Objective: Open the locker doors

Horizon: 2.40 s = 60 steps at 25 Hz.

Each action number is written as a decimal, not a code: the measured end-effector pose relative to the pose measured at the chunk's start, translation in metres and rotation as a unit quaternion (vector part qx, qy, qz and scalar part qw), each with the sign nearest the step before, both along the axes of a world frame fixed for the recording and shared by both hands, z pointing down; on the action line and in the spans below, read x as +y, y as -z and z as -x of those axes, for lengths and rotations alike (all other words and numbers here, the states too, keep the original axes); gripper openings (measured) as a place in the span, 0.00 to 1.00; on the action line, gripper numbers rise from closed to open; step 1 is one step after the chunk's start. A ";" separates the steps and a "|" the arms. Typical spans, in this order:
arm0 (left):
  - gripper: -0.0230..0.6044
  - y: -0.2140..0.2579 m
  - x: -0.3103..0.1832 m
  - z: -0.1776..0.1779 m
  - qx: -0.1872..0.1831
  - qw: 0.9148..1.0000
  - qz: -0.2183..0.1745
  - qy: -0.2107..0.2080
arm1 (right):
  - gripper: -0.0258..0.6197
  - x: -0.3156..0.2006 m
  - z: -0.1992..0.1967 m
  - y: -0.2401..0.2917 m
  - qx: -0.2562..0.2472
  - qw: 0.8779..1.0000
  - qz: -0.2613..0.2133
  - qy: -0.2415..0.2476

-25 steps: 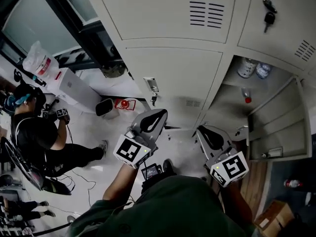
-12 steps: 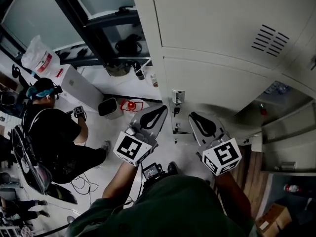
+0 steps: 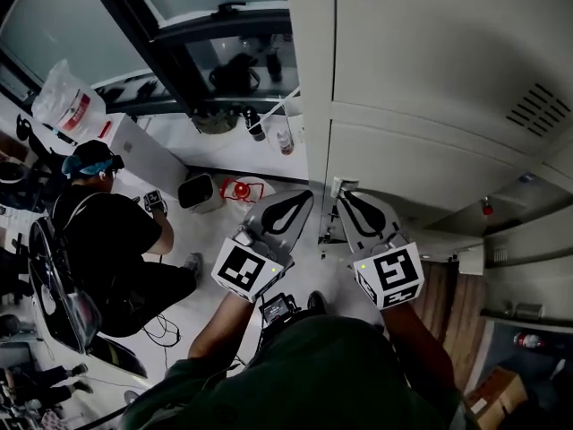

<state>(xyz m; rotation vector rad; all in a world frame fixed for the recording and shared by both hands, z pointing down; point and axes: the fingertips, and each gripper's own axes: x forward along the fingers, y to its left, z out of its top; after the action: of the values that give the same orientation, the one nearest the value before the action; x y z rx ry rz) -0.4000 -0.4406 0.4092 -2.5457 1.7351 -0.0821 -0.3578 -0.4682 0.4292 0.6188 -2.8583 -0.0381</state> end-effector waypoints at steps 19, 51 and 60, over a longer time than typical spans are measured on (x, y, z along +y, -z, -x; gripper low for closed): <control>0.04 -0.002 -0.007 -0.001 0.035 0.999 -0.008 -0.001 | 0.09 0.024 0.004 -0.007 0.004 0.999 0.017 0.039; 0.04 -0.003 0.092 -0.245 0.022 1.000 -0.001 -0.006 | 0.09 0.149 -0.235 -0.024 -0.014 0.982 0.077 0.172; 0.04 -0.001 0.083 -0.347 0.008 0.999 -0.006 -0.045 | 0.08 0.127 -0.332 -0.026 -0.032 0.994 0.067 0.074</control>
<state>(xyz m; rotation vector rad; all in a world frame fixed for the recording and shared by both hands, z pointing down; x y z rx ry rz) -0.0534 -0.3576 0.4099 -2.6190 1.6185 -0.0459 -0.0257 -0.3413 0.4550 0.3876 -2.9325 0.1513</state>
